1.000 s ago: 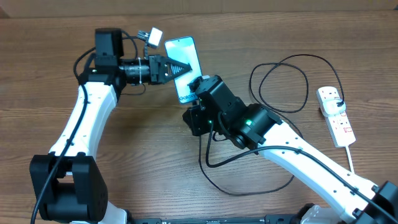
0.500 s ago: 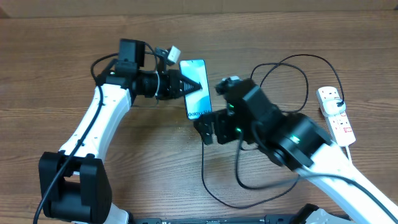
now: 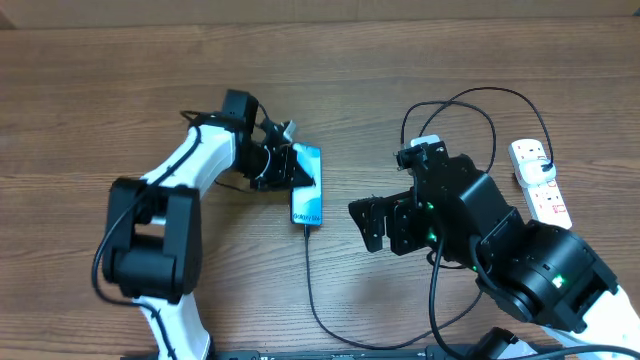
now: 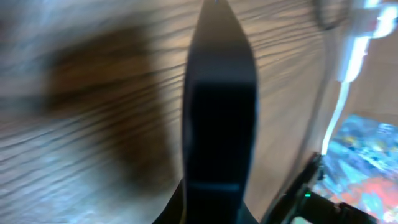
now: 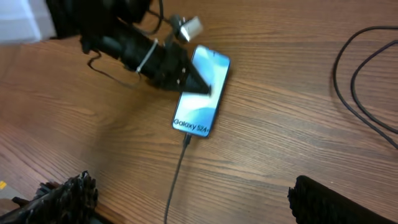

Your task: Plug charger to phone and switch on socket

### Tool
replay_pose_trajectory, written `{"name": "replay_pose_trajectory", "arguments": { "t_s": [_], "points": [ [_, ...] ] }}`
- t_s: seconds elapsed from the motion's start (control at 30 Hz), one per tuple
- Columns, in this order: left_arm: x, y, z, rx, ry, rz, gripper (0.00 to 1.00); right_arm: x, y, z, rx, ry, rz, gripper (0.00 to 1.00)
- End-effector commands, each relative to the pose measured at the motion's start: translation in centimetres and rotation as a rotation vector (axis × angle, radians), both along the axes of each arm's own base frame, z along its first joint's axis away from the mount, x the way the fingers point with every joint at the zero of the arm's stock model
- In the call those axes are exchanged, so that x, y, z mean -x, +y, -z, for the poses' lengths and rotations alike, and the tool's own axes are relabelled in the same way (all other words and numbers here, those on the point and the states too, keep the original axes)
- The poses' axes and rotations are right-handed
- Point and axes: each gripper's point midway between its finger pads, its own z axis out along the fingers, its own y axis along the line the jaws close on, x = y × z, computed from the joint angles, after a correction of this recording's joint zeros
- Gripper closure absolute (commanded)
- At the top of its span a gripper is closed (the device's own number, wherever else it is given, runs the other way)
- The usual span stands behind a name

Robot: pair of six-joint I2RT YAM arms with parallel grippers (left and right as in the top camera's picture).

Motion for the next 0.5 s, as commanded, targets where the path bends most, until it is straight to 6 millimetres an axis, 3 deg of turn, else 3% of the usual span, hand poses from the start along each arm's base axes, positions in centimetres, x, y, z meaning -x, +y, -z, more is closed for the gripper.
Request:
{"name": "replay_pose_trajectory", "arguments": {
  "t_s": [0.0, 0.47],
  "points": [
    [0.6, 0.8, 2.1, -0.05, 0.034, 0.021, 0.96, -0.3, -0.4, -1.2, -0.01, -0.037, 0.018, 0.0],
    [0.8, 1.4, 3.2, -0.094, 0.051, 0.02, 0.92, -0.5, -0.6, -1.2, 0.001, -0.047, 0.033, 0.0]
  ]
}}
